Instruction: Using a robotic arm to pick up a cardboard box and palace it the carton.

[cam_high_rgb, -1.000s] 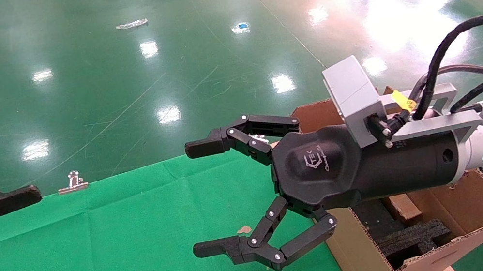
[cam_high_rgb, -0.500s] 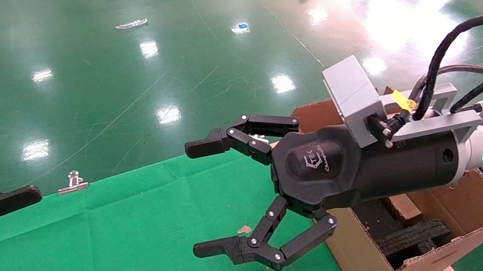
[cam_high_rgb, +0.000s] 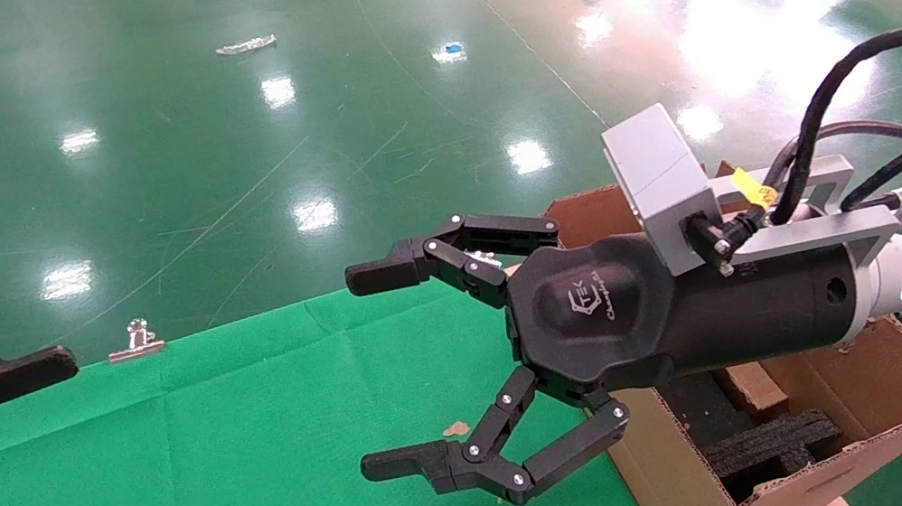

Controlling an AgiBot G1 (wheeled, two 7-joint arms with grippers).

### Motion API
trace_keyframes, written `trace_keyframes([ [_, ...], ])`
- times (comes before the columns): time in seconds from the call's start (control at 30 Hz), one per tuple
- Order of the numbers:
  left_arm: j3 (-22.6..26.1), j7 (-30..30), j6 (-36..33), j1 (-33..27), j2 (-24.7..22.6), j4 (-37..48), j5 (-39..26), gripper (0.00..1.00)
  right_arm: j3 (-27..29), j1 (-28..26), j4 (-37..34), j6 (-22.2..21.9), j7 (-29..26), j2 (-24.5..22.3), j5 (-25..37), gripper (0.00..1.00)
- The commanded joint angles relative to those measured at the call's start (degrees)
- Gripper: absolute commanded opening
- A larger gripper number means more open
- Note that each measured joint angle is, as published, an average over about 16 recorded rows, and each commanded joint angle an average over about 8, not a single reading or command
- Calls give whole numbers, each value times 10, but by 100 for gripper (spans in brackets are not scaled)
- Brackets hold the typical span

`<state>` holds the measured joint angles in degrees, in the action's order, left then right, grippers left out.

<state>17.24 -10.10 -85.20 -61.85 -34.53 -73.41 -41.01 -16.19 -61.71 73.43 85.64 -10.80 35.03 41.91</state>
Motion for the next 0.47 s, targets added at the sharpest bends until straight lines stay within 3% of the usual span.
trace_keyframes([
  [0.03,0,0,0,0,0,0,0,100,0,0,0,0,0,0,0,100],
  [0.47,0,0,0,0,0,0,0,100,0,0,0,0,0,0,0,100],
])
